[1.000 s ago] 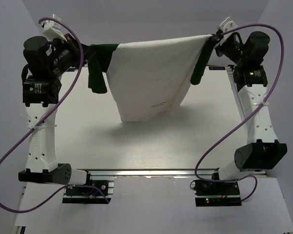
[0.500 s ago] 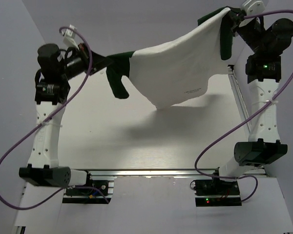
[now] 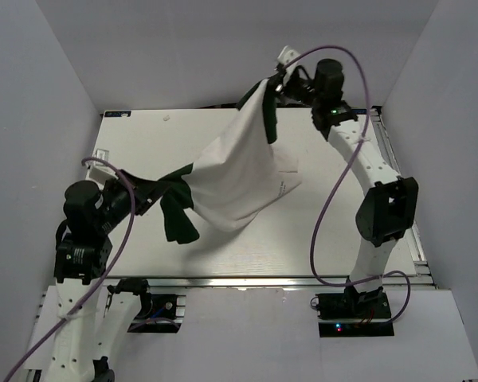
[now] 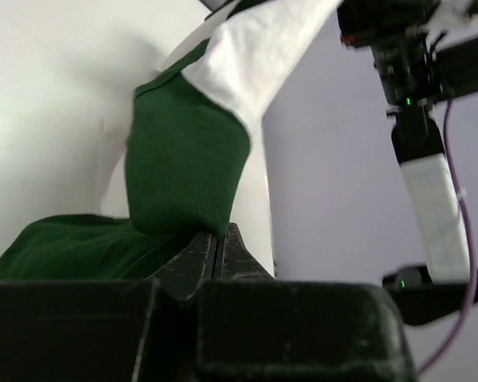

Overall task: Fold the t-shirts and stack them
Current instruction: Flatten the tshirt out

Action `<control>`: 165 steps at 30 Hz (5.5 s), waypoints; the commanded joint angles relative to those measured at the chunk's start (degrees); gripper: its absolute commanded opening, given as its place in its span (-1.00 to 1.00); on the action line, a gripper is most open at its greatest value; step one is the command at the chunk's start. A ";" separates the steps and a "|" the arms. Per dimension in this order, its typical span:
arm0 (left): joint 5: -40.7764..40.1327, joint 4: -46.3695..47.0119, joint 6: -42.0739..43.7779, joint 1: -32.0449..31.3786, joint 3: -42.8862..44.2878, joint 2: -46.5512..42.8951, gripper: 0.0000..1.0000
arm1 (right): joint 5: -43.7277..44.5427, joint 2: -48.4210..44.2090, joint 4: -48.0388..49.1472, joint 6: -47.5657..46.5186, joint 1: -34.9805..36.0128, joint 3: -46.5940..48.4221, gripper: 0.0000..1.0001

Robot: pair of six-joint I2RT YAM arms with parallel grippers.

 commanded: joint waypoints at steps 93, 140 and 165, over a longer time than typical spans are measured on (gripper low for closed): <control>-32.81 -11.29 -10.68 -21.98 3.67 12.84 0.50 | 0.76 9.44 7.28 -10.38 11.93 -20.18 -1.00; 13.68 22.99 37.57 -11.70 28.46 75.58 0.29 | -2.58 9.26 -26.12 -8.89 6.92 -23.27 -0.22; 17.55 30.38 43.28 -14.07 32.51 84.65 0.13 | -9.00 4.42 -24.89 -5.72 3.67 -25.91 -0.05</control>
